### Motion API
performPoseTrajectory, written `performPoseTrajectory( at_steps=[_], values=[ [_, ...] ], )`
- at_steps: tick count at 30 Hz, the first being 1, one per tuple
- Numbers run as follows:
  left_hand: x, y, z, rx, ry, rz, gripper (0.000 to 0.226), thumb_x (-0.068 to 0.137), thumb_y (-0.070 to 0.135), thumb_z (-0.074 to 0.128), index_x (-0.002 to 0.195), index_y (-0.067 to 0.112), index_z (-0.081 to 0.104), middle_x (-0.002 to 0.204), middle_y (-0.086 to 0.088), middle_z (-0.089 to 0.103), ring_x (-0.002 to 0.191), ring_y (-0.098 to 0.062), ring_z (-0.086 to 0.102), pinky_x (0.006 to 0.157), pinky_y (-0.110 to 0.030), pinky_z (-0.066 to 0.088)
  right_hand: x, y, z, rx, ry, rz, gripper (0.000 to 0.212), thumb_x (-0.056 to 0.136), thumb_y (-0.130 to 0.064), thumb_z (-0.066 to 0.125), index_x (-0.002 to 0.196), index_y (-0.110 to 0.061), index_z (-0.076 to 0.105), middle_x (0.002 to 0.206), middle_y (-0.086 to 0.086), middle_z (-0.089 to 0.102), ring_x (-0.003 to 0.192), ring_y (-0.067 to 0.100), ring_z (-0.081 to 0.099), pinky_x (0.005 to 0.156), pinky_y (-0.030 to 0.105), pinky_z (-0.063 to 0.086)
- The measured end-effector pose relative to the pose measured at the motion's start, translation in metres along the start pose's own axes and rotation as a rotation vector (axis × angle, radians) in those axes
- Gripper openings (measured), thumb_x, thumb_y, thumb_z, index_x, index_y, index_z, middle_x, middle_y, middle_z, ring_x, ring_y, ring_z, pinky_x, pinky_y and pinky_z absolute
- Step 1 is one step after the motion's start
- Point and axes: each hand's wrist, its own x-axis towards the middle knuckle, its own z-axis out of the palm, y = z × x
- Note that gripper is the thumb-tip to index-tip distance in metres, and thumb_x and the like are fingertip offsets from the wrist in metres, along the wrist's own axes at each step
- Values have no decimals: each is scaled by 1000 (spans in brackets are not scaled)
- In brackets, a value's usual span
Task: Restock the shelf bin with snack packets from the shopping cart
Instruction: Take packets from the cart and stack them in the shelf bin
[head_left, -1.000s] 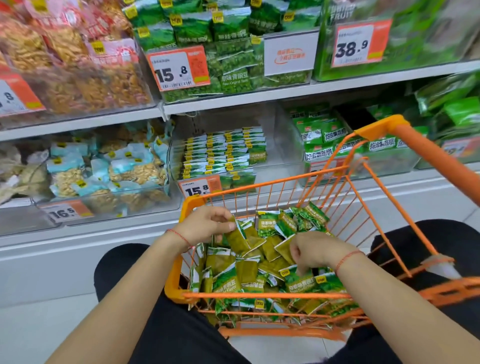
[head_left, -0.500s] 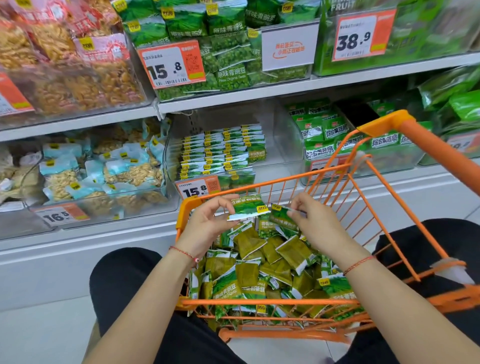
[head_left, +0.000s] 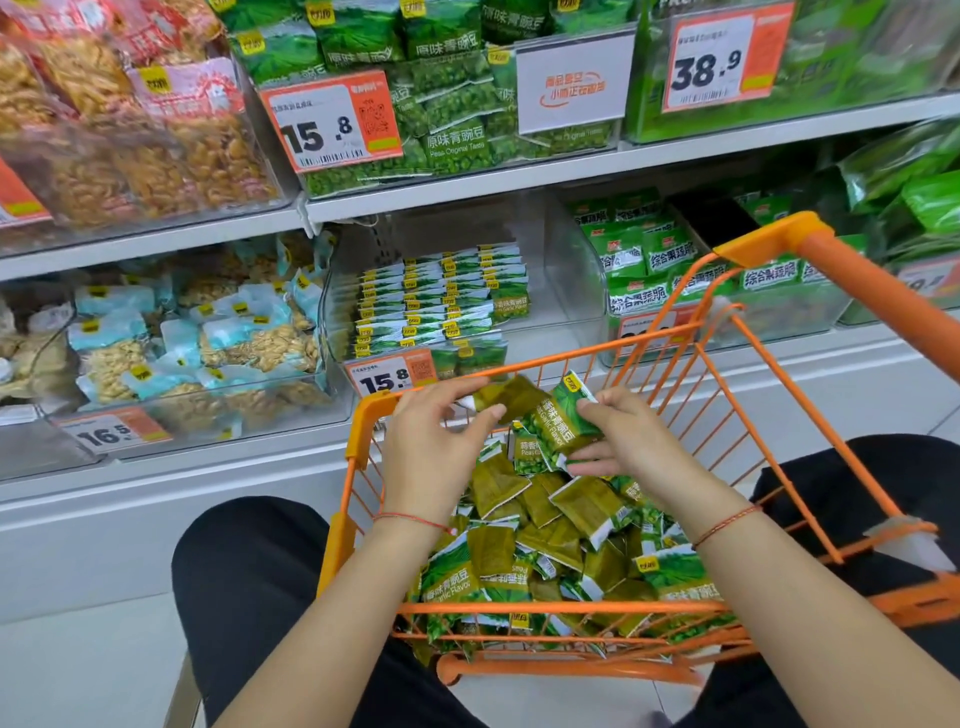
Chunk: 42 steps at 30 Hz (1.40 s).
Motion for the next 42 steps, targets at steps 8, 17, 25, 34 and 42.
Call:
performPoseTrajectory(
  at_steps=[8,17,25,34,42],
  values=[
    [-8,16,28,3,-173,253,27,80,24,71,107,17,70,100,6,59,98,-7,53,84,-15,42,-13,-12,-2,198,-99,-16,51,89,-53,49,133,-31,35,111,3,51,88,19,64,69,35,58],
    [20,-3,-17,-400,-698,-405,31,86,-2,63,113,12,60,105,-7,70,90,-8,68,89,-28,54,-6,-6,-6,239,-14,26,54,90,-17,61,138,-8,38,125,3,48,69,17,68,58,27,58],
    [-4,-41,-15,533,-1461,-134,55,80,9,72,127,32,53,135,2,46,117,-23,51,89,-33,46,-12,-11,-2,414,-113,127,12,97,-20,49,102,-10,50,83,11,60,55,18,64,49,24,56],
    [4,-45,-14,351,-1407,-163,28,80,28,75,101,15,64,60,0,42,56,-11,39,52,-23,31,-10,-7,-2,246,-191,128,111,70,-4,75,152,-14,0,131,16,49,67,16,67,62,25,59],
    [33,-30,-38,-431,-978,-514,19,83,29,59,100,22,52,71,2,53,61,-9,57,60,-21,53,-12,-5,1,114,-138,72,100,80,-11,73,152,-17,4,98,2,60,54,14,65,59,24,59]
  ],
)
